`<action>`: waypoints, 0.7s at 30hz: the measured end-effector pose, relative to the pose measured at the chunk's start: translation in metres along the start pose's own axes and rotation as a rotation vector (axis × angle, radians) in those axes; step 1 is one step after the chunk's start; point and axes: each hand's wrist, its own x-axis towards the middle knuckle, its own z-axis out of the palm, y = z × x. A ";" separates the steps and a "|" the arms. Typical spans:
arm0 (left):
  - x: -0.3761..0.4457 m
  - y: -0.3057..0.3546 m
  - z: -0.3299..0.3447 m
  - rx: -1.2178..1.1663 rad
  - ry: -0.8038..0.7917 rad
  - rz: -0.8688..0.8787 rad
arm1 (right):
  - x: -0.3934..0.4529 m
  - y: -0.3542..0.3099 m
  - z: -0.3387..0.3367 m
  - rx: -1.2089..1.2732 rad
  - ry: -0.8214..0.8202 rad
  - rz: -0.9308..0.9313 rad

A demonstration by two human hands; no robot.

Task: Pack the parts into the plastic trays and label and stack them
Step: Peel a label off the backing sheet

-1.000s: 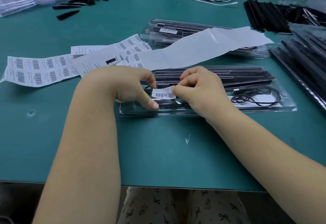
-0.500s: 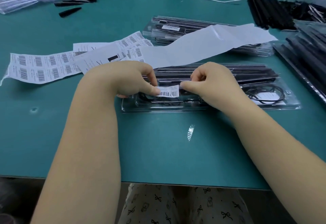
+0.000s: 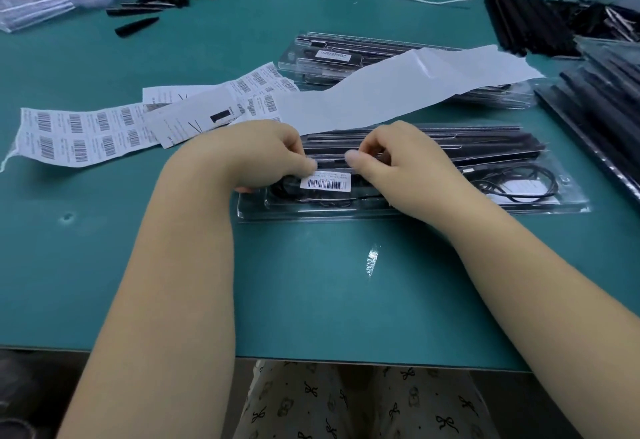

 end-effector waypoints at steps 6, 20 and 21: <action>-0.003 0.000 -0.003 0.096 0.010 0.035 | -0.001 0.001 -0.003 -0.013 -0.076 -0.049; 0.005 0.009 0.007 0.102 0.168 0.214 | 0.000 0.021 -0.028 -0.424 -0.068 0.070; 0.005 0.009 0.008 0.116 0.149 0.209 | 0.001 0.020 -0.028 -0.398 -0.043 0.104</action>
